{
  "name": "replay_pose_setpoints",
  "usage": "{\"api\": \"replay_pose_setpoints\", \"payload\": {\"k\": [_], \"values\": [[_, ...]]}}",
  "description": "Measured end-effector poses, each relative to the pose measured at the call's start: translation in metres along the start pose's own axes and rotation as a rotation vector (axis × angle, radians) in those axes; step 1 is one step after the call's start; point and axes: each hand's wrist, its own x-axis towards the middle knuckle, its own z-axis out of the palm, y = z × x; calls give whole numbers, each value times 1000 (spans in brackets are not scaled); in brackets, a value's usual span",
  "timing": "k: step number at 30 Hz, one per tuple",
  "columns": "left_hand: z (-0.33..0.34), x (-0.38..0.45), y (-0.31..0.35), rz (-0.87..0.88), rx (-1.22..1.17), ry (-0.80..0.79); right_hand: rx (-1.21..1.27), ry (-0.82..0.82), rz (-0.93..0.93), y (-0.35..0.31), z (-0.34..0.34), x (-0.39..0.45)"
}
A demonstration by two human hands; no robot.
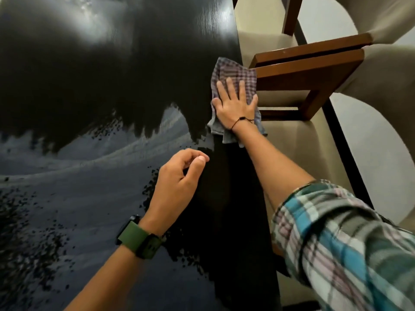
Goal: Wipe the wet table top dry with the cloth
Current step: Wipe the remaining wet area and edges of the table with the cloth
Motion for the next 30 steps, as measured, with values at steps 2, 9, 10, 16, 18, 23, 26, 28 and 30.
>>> {"api": "replay_pose_setpoints", "payload": {"k": [2, 9, 10, 16, 18, 23, 26, 28, 30], "values": [[-8, -1, 2, 24, 18, 1, 1, 23, -8, 6, 5, -26], [-23, -5, 5, 41, -17, 16, -47, 120, 76, 17, 77, -328], [-23, -4, 4, 39, -23, 32, -23, 76, 88, 19, 80, -342], [-8, -13, 3, 28, -18, 33, 13, 143, 36, 20, 33, -164], [-6, -18, 5, 41, -9, 32, 54, 112, 47, 13, 16, -83], [-8, -30, 12, 36, 51, 23, 3, 10, -19, 13, 7, -49], [-12, -35, 9, 43, 62, -8, -62, 79, -80, 27, 32, -169], [-15, -37, 7, 53, 60, -24, -96, 94, -90, 31, 54, -282], [-16, -35, 6, 66, 48, -13, -113, 104, -106, 31, 78, -376]]}}
